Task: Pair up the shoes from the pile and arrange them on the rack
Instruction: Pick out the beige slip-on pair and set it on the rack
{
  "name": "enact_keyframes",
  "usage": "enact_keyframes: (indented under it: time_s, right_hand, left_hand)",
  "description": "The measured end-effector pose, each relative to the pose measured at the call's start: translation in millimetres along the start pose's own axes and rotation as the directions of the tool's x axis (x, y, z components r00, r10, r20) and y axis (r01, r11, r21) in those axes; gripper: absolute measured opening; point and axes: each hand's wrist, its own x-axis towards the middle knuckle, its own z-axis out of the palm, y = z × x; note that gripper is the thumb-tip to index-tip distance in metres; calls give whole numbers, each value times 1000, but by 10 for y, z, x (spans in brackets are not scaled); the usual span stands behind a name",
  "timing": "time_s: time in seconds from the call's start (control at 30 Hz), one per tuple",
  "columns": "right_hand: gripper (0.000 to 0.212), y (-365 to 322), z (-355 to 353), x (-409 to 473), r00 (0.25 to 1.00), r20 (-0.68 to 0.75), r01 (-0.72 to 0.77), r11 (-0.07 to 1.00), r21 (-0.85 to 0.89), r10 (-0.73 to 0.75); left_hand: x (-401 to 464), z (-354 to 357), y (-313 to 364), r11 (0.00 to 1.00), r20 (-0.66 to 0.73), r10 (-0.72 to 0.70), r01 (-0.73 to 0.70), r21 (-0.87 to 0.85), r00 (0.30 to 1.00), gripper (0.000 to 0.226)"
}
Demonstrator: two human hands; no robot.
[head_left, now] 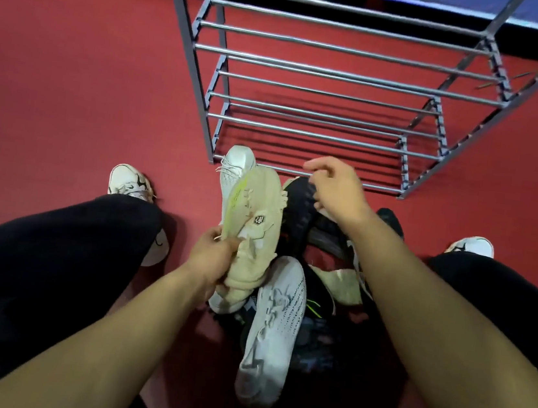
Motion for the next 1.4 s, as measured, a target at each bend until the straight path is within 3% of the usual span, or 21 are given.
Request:
enact_keyframes:
  time_s: [0.07, 0.17, 0.27, 0.43, 0.63, 0.73, 0.93, 1.4]
  right_hand:
    - [28, 310, -113, 331, 998, -63, -27, 976, -217, 14]
    - [25, 865, -85, 672, 996, 40, -38, 770, -637, 82]
    - [35, 1205, 7, 856, 995, 65, 6, 635, -773, 71]
    - [51, 1493, 125, 1084, 996, 36, -9, 514, -858, 78]
    - [28, 1552, 194, 1109, 997, 79, 76, 373, -925, -8]
    - [26, 1438, 82, 984, 998, 29, 49, 357, -933, -60]
    - [28, 1077, -515, 512, 993, -72, -51, 214, -976, -90]
    - [13, 772, -1424, -385, 904, -115, -72, 118, -990, -412]
  left_hand:
    - [82, 19, -9, 1000, -8, 18, -18, -15, 1000, 37]
    - [223, 72, 51, 995, 8, 35, -34, -89, 999, 46]
    - [322, 109, 159, 988, 20, 55, -52, -145, 998, 43]
    - [401, 105, 187, 982, -17, 40, -42, -186, 999, 43]
    - [453, 43, 150, 977, -67, 19, -33, -210, 998, 37]
    - [412, 52, 204, 975, -78, 33, -49, -217, 996, 30]
    - [145, 52, 363, 944, -23, 45, -50, -325, 999, 18]
    - [-293, -147, 389, 953, 114, 137, -100, -285, 984, 19]
